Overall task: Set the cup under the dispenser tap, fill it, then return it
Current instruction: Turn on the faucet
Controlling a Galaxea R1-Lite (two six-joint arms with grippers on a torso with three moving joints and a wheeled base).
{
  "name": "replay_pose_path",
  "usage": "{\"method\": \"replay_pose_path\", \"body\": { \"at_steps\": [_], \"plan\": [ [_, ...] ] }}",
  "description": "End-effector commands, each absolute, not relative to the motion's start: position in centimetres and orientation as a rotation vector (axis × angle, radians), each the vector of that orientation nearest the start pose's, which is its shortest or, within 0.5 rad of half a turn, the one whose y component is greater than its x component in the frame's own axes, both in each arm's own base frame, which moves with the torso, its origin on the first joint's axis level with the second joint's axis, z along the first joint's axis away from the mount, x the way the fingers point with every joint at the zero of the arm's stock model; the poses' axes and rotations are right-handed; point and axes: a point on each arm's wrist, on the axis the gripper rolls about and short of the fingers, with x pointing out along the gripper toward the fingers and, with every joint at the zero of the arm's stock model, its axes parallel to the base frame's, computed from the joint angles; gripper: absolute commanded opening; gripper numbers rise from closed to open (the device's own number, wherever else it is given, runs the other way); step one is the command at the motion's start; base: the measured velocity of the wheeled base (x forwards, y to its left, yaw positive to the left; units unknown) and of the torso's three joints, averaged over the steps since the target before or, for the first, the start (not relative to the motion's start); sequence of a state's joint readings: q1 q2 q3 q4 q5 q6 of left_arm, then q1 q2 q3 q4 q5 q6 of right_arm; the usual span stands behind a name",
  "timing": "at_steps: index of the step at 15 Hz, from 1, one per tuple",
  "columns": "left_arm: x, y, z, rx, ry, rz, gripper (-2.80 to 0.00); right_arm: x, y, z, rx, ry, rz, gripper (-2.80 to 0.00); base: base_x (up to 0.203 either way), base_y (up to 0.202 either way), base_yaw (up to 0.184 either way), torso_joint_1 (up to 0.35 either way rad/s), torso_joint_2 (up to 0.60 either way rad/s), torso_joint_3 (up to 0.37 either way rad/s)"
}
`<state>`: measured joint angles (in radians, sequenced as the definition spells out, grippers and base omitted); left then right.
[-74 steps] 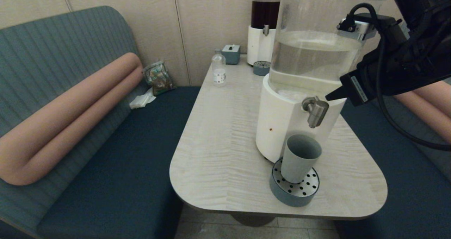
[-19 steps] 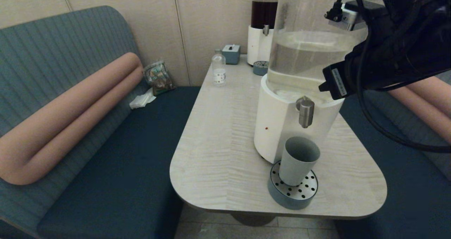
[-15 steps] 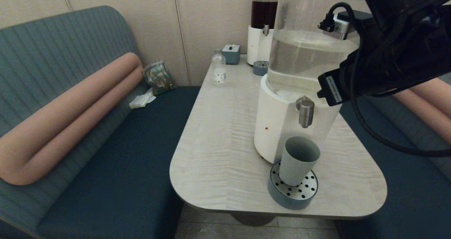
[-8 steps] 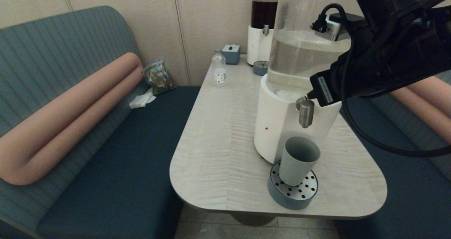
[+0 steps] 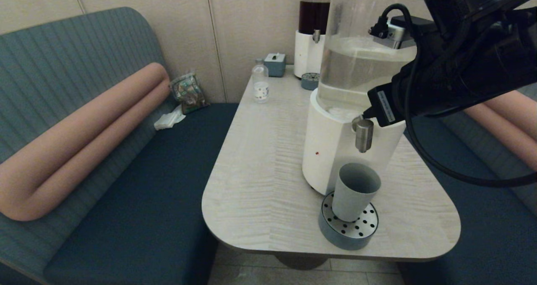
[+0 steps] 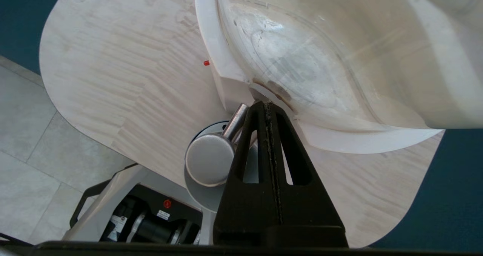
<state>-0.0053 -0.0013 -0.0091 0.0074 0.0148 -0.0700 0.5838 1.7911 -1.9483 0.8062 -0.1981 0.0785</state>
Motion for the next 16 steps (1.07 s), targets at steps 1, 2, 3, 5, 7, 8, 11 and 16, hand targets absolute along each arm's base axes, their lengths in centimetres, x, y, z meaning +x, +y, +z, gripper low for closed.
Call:
{"method": "replay_pose_path", "body": {
  "at_steps": [1,2,3,5,7,8,11,16],
  "plan": [
    [-2.35,0.05,7.72,-0.071,-0.002,0.011,-2.8,25.88,16.64,33.19,-0.168,0.628,0.367,-2.8,0.0,0.0,0.0,0.0,0.0,0.0],
    [-2.36,0.05,7.72,-0.071,-0.003,0.01,-2.8,25.87,16.66,33.18,-0.158,0.633,0.386,-2.8,0.0,0.0,0.0,0.0,0.0,0.0],
    [-2.35,0.05,7.72,-0.071,-0.002,0.009,-2.8,25.87,16.66,33.18,-0.156,0.634,0.392,-2.8,0.0,0.0,0.0,0.0,0.0,0.0],
    [-2.35,0.05,7.71,-0.071,-0.001,0.011,-2.8,25.79,16.7,33.22,-0.146,0.638,0.422,-2.8,0.0,0.0,0.0,0.0,0.0,0.0],
    [-2.35,0.05,7.72,-0.071,-0.002,0.01,-2.8,25.73,16.71,33.27,-0.139,0.641,0.444,-2.8,0.0,0.0,0.0,0.0,0.0,0.0],
    [-2.36,0.05,7.72,-0.071,-0.003,0.011,-2.8,25.72,16.72,33.27,-0.137,0.642,0.45,-2.8,0.0,0.0,0.0,0.0,0.0,0.0],
    [-2.35,0.05,7.72,-0.071,-0.002,0.009,-2.8,25.61,16.72,33.37,-0.128,0.642,0.476,-2.8,0.0,0.0,0.0,0.0,0.0,0.0],
    [-2.35,0.05,7.72,-0.071,-0.002,0.01,-2.8,25.52,16.74,33.5,-0.116,0.64,0.506,-2.8,0.0,0.0,0.0,0.0,0.0,0.0]
  ]
}}
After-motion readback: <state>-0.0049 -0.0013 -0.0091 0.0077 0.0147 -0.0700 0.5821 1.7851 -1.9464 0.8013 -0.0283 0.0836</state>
